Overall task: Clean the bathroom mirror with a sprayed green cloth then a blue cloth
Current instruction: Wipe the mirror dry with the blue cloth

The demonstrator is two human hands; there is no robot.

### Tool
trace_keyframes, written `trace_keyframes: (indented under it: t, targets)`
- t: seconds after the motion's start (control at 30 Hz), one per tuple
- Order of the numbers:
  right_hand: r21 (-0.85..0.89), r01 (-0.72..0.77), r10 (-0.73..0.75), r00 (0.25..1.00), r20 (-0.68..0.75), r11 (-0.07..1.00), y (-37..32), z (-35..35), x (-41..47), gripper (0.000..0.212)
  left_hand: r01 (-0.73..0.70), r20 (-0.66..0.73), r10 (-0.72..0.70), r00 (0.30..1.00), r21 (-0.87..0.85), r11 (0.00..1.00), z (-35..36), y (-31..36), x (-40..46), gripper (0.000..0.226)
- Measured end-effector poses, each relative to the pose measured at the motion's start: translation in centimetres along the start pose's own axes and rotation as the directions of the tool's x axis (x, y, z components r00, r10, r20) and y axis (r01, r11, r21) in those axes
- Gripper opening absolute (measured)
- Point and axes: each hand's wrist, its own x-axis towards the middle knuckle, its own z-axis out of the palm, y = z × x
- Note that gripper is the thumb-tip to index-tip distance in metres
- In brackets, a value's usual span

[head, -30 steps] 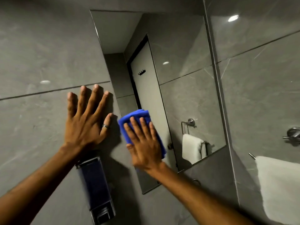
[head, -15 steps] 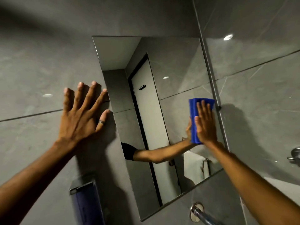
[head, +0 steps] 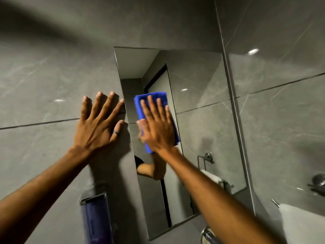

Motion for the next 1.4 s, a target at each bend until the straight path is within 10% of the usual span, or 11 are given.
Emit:
trace_keyframes:
  t: [0.23, 0.67, 0.87, 1.1, 1.4]
  targets:
    - [-0.006, 0.139, -0.139, 0.990, 0.020, 0.990, -1.6, 0.3, 3.2, 0.059, 0.093, -0.025, -0.095, 0.995, -0.061, 0.994, -0.1, -1.2, 1.0, 0.076]
    - [-0.038, -0.519, 0.512, 0.851, -0.116, 0.854, 23.1, -6.7, 6.4, 0.055, 0.108, -0.145, -0.098, 0.985, 0.060, 0.992, 1.2, -1.5, 2.1, 0.072]
    - [-0.069, -0.126, 0.120, 0.989, -0.082, 0.990, 9.6, -3.8, 10.0, 0.060, 0.118, -0.122, -0.110, 0.986, 0.061, 0.991, 1.0, -1.3, 2.2, 0.072]
    - [-0.078, 0.178, -0.181, 0.983, -0.034, 0.981, -5.3, -0.8, 14.8, 0.059, 0.129, -0.136, -0.122, 0.983, 0.039, 0.991, 1.0, -1.0, 2.1, 0.075]
    - [-0.011, -0.052, 0.051, 0.996, -0.080, 0.999, 7.3, -3.5, 17.1, 0.066, 0.138, -0.162, -0.126, 0.979, 0.063, 0.988, 1.7, 0.2, 0.3, 0.078]
